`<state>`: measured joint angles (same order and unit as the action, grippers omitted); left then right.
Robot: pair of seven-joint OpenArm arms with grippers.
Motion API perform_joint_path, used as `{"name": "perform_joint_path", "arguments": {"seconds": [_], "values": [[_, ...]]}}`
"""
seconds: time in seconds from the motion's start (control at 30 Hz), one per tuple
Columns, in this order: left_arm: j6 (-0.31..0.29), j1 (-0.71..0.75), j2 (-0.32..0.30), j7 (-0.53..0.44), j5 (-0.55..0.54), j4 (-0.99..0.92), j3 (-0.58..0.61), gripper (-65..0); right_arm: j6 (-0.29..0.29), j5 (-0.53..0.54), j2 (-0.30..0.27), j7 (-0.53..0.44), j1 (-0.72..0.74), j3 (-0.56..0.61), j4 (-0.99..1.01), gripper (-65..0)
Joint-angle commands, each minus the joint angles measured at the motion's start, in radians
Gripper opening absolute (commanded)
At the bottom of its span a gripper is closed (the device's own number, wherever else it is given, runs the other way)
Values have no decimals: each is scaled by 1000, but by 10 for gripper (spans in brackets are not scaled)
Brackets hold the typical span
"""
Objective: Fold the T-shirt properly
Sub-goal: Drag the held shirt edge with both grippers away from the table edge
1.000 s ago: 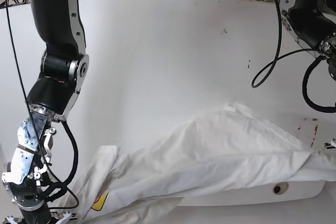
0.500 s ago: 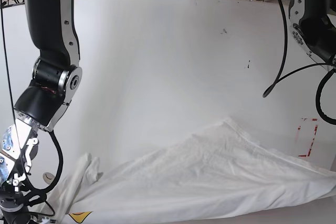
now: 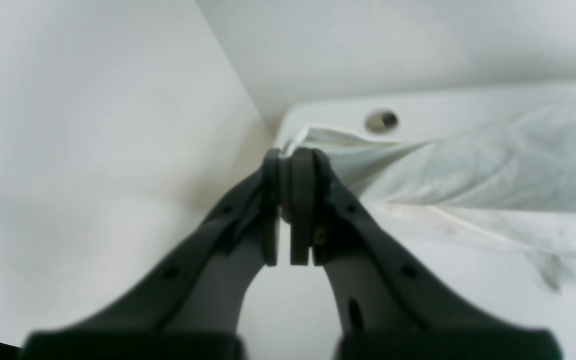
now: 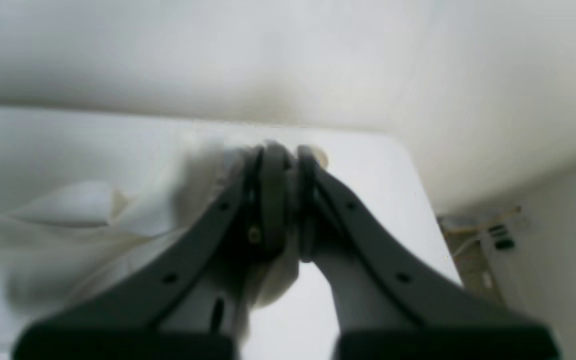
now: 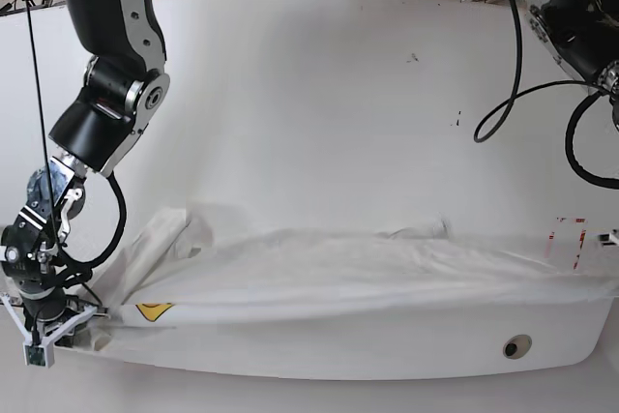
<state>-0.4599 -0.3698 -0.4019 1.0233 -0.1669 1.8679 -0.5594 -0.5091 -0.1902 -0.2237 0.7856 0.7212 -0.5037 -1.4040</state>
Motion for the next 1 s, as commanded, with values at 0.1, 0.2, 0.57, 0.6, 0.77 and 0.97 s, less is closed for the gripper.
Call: {"name": "perform_joint_path", "arguments": {"seconds": [0.1,0.2,0.57,0.6,0.77,0.97], "values": [[-50,93,-25,-28,30,14,-73,-650,2,2,33,-42,-78,-28,-97,-637],[-83,163,-25,-28,30,26,-93,-650,2,2,57,-42,-148,-33,-148,-637],[-173,387,-25,-31,33,43,-173,-650,2,2,139,-10,-409,-45,-292,-637],[-187,412,-25,-34,34,43,-181,-650,0,2,146,-10,-435,-56,-306,-637],[-221,512,-24,-77,37,40,-198,-650,0,2,182,-8,-529,-92,-346,-637],[-222,624,-24,-145,37,39,-198,-650,-36,2,208,-8,-628,-117,-370,-637]]}}
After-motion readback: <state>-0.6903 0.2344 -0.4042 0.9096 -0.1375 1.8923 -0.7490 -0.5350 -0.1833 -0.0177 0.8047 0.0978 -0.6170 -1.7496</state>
